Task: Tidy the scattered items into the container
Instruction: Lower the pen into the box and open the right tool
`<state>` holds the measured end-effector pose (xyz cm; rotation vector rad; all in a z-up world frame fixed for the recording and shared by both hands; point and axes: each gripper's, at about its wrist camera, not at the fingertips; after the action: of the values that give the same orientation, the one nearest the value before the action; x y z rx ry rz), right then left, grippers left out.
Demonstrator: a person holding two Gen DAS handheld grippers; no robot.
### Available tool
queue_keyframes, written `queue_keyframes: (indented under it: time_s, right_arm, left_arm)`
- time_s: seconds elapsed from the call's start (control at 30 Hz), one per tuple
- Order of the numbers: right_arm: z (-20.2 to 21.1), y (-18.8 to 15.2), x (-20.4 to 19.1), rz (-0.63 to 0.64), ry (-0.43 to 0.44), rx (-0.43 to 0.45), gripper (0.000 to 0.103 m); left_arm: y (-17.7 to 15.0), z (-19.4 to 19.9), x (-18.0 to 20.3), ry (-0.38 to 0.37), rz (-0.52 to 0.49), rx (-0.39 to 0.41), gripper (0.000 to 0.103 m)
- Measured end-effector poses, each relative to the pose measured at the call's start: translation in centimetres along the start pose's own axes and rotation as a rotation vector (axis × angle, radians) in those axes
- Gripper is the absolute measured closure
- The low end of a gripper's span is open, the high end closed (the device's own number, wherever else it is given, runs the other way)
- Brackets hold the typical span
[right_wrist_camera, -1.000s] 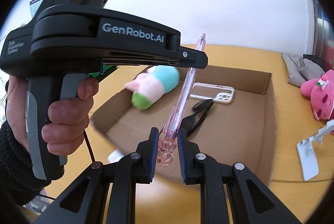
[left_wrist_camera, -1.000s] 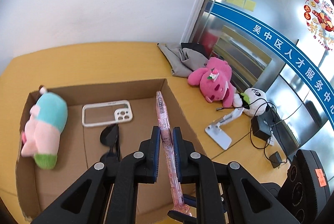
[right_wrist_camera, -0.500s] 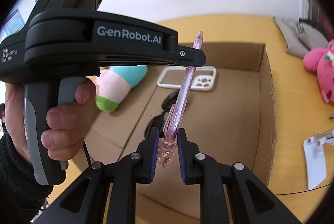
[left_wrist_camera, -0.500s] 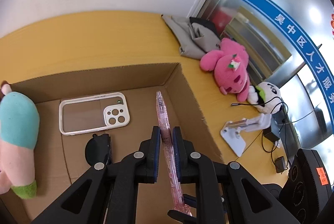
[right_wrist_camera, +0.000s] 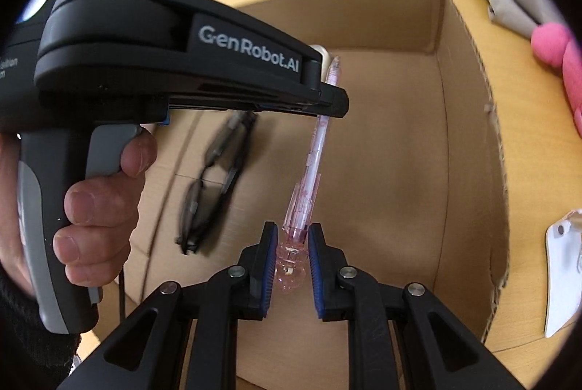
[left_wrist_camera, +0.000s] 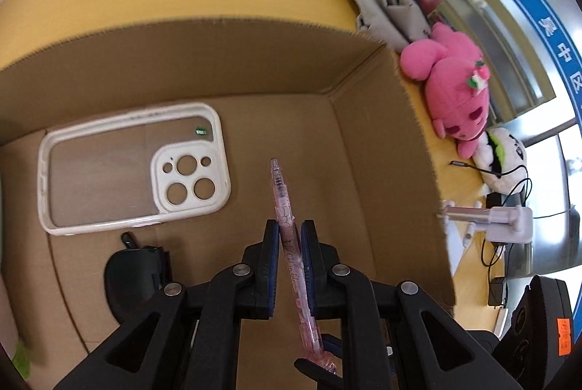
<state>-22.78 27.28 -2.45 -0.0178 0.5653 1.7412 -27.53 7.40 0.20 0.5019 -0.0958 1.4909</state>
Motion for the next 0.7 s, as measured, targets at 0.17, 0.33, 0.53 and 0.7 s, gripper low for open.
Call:
queue_keyframes:
  time_s: [0.17, 0.33, 0.53, 0.7]
  right_arm:
    - [-1.1, -0.1, 0.1, -0.007, -0.037, -0.054, 0.088]
    - [-1.1, -0.3, 0.0, -0.009, -0.033, -0.057, 0.088]
    - [-0.3, -1.4, -0.9, 0.018, -0.093, -0.034, 0.070]
    - [3.7, -3.1, -1.9, 0.044, -0.110, 0.059, 0.057]
  left_arm:
    - [-0.2, -1.9, 0.0, 0.005, -0.011, -0.040, 0.091]
    - [-0.1, -2.0, 0.1, 0.011, -0.016, -0.029, 0.090]
    - [-0.9, -0.2, 0.1, 0.011, 0.011, 0.026, 0.053]
    - [-3.4, 6.6, 0.3, -0.048, -0.004, 0.187, 0.029]
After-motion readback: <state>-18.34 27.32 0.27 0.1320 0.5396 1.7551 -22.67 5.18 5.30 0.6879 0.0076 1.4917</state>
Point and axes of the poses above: each gripper's, at about its wrist camera, not at the fingertips, and z roughly against the way its jaws point, x to its right, y to its top
